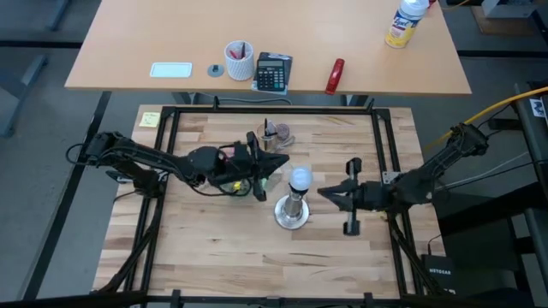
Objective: Screw lightbulb
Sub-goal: Remove the lightbulb from the lamp
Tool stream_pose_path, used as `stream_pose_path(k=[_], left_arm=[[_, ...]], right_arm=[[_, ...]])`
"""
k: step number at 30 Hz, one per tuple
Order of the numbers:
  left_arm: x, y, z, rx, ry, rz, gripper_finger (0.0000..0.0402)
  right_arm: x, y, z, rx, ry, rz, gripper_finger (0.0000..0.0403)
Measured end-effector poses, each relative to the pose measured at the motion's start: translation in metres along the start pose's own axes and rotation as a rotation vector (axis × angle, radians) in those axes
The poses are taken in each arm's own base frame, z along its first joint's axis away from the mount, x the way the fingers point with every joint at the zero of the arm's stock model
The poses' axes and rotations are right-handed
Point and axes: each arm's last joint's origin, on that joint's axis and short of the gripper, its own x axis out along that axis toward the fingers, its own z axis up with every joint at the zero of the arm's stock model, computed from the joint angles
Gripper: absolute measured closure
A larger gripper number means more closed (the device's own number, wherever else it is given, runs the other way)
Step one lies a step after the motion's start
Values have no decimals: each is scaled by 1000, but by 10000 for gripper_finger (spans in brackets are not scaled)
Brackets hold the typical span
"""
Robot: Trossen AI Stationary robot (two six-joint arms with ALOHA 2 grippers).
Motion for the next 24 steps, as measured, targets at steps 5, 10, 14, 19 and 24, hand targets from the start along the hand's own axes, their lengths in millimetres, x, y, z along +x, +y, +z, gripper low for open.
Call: stream_pose_path(k=[5, 10, 14, 19, 24], left_arm=[[5, -3, -11, -9, 14, -31, 400], [2, -9, -10, 4, 1, -50, 400], [0, -16, -7, 21, -33, -68, 400], [-3, -23, -7, 29, -31, -83, 400], [-6, -27, -6, 24, -29, -92, 400]], right_arm=[[10, -1, -9, -21, 24, -41, 386], [12, -5, -10, -23, 24, -60, 386], [12, -5, -10, -22, 24, -60, 386], [12, -5, -10, -20, 26, -72, 386], [14, -8, -10, -21, 31, -103, 386]])
